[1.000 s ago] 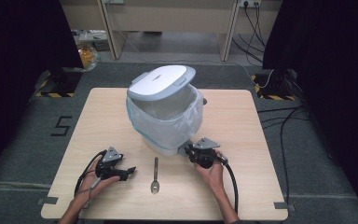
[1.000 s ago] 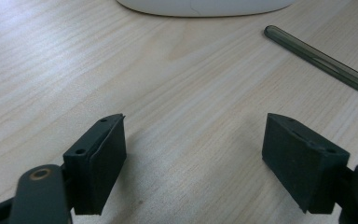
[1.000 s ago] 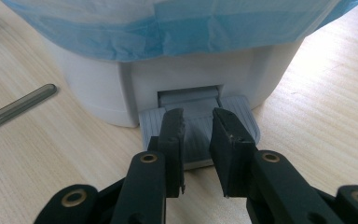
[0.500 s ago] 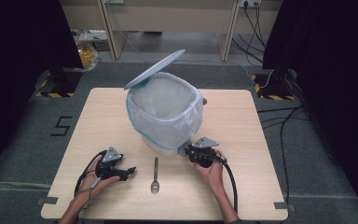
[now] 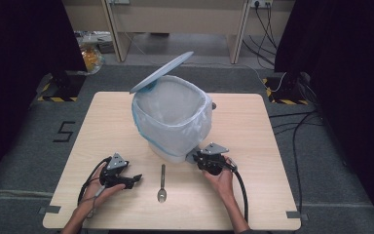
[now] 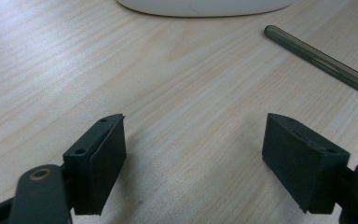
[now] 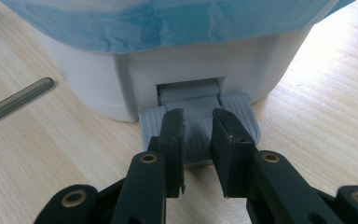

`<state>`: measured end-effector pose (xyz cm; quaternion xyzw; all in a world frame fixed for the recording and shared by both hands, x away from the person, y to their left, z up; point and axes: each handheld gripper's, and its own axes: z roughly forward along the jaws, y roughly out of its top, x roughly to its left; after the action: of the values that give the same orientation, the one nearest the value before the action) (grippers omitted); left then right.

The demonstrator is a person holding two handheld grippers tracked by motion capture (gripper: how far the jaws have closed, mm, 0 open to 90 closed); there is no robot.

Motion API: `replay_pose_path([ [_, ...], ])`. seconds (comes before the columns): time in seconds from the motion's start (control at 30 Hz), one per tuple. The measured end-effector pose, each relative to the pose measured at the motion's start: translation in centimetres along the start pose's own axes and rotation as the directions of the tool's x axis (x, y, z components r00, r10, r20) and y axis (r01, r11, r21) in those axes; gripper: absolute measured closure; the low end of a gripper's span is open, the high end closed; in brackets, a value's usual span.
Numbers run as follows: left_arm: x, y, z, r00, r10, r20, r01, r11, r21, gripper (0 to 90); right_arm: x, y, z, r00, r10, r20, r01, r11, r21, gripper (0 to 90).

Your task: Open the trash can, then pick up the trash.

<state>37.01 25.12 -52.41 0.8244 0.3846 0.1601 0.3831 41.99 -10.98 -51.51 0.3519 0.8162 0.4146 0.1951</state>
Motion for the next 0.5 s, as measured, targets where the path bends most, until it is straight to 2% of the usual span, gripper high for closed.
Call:
replay_pose_path([
  [0.17, -0.1, -0.1, -0.1, 0.9999, 0.011, 0.004, -0.011, 0.9999, -0.004, 21.4, 0.0, 0.0, 0.0, 1.0, 0.0, -0.001, 0.0, 1.0, 0.0, 74.1],
  [0.3, -0.5, -0.2, -0.3, 0.9987, 0.037, 0.033, -0.037, 0.999, -0.024, 22.9, -0.1, 0.0, 0.0, 1.0, -0.001, -0.002, 0.001, 1.0, 0.0, 74.0],
  [0.4, -1.3, 0.0, -0.6, 0.9937, 0.066, 0.09, -0.061, 0.9967, -0.053, 23.0, 0.0, 0.0, 0.0, 1.0, -0.001, -0.002, 0.001, 1.0, 0.0, 74.0],
  [0.5, -2.5, 0.5, -0.7, 0.9848, 0.109, 0.135, -0.098, 0.9913, -0.089, 23.7, -0.1, 0.0, 0.0, 1.0, -0.001, -0.003, 0.001, 1.0, 0.0, 74.1],
])
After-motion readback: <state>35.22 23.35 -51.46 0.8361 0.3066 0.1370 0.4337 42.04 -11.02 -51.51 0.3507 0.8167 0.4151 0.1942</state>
